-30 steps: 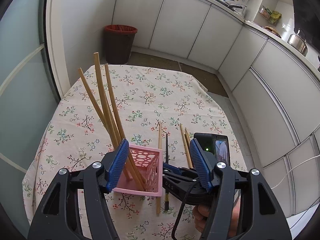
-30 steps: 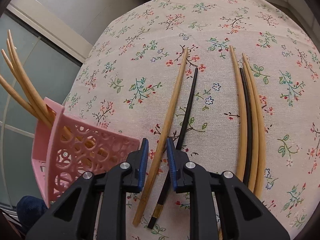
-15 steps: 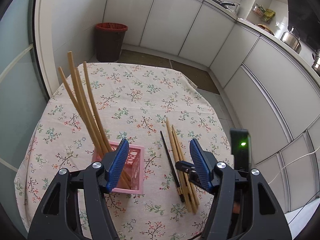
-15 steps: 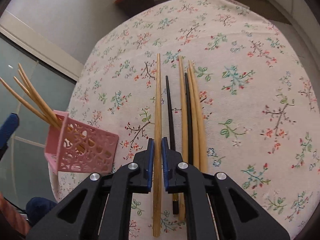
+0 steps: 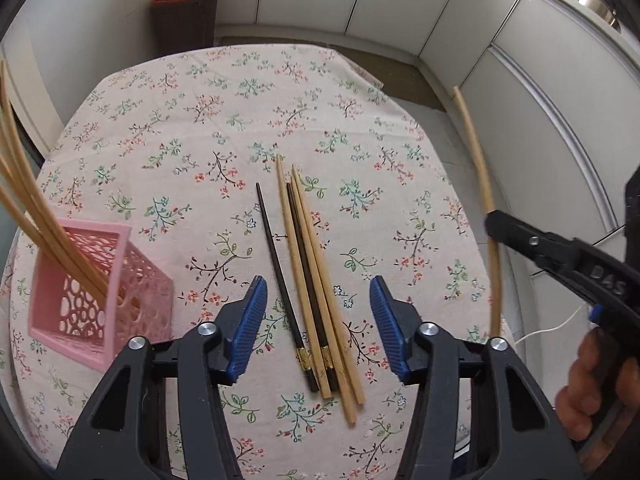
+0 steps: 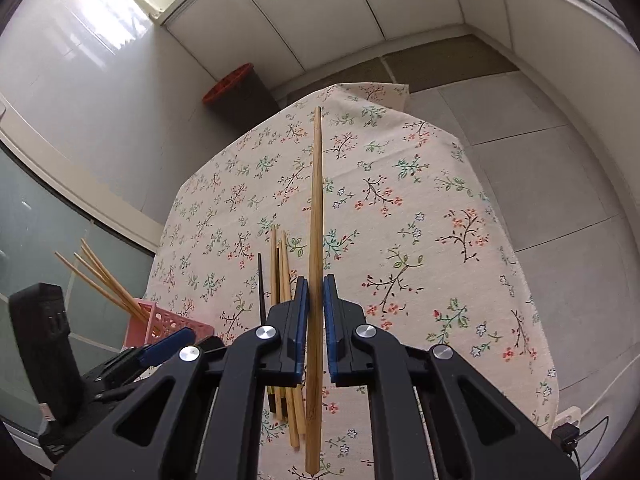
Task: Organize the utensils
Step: 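Grasp and lift a black chopstick with the left tool while the right tool holds its chopstick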
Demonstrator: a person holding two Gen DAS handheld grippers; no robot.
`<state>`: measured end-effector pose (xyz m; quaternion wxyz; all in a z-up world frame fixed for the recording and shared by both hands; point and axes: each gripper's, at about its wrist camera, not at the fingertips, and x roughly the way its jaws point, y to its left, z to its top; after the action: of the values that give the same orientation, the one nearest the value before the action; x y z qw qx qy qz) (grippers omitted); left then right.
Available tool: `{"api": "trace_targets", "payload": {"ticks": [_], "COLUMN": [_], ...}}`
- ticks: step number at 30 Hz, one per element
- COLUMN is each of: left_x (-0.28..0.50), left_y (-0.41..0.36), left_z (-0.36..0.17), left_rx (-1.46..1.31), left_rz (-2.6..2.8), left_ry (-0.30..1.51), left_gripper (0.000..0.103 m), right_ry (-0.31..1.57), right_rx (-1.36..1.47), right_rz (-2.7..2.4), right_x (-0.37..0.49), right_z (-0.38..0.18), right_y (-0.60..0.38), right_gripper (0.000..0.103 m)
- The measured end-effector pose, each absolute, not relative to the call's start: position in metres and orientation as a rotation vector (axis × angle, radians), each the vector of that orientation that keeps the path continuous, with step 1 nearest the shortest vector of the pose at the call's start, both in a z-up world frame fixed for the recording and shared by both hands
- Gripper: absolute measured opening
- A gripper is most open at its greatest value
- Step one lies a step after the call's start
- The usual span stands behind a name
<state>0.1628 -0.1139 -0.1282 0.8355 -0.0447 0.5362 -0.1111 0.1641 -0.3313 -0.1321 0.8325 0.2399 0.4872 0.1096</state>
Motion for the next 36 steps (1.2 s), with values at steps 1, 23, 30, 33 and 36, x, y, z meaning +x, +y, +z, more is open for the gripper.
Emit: {"api": "trace_targets", "payload": {"ticks": [1,23,30,33,36], "left_x": [0.167,0.213,0.171,0.156,0.154], "left_y": [-0.115,-0.126,-0.122,-0.114,-0.112], "left_z": [-0.137,-0.191,-0.146,-0.121,-0.1], "left_rx": [-0.093,0.036,0.002,-0.035,-0.047], "left_rz": [-0.217,-0.125,-0.254,-0.305,-0.323], "left_ry": [1.155,1.237,1.1,1.037,0.95], "left_gripper": [0.038,0.004,0.004,0.004,0.004], "right_ry": [1.033,1.015,0.99,0.968,0.939], "right_rx": [0.513,0.549,0.525,0.517,0.502], "right_rz": [0.23,0.258,0.263,0.273,0.282], "right_x": [0.164,0.168,0.169,0.171,0.171], "right_z": [-0.133,-0.134,-0.13,-0.127,-0.123], "right_y": [-0.333,-0.346,-0.34,-0.335,-0.33], "right_gripper": [0.008,0.008,0.008,0.008,0.008]}}
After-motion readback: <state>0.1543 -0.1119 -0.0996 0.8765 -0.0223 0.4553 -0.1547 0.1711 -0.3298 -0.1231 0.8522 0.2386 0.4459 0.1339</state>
